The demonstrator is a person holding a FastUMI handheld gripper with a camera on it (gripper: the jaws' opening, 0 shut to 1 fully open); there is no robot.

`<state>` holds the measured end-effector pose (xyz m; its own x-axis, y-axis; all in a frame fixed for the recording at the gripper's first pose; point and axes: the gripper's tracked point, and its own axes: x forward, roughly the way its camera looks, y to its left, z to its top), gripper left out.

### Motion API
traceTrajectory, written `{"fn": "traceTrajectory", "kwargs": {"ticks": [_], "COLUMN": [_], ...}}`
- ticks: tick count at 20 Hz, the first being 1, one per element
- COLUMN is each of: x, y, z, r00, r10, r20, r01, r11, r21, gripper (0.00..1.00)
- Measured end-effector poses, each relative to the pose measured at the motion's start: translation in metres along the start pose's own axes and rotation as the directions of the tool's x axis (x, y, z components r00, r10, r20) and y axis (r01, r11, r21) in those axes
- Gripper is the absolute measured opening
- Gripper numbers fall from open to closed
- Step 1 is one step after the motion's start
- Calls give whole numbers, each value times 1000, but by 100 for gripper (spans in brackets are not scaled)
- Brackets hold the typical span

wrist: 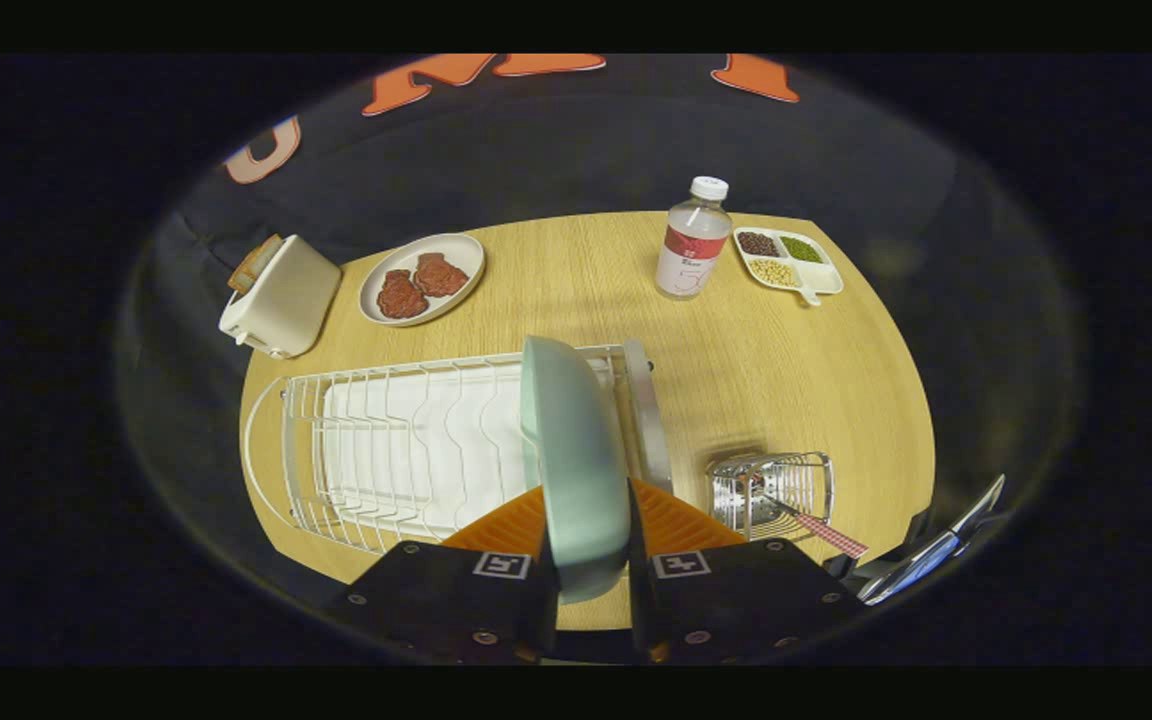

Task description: Take the plate from the dish rack, then take the spoon from the basket and place it into the plate.

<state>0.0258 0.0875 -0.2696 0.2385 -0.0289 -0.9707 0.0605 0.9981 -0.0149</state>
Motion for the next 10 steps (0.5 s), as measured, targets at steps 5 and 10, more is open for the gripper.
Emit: {"fn": "traceTrajectory", "kwargs": {"ticks": [5, 10], "x": [-1, -10], "y": [-11, -20], "z": [1, -1], "r00": [998, 996], "r10": [-66, -95], "r20": [5, 4], "r01": [66, 94], "r11": [996, 990], "r21": [57, 106], "gripper": [27, 26]}}
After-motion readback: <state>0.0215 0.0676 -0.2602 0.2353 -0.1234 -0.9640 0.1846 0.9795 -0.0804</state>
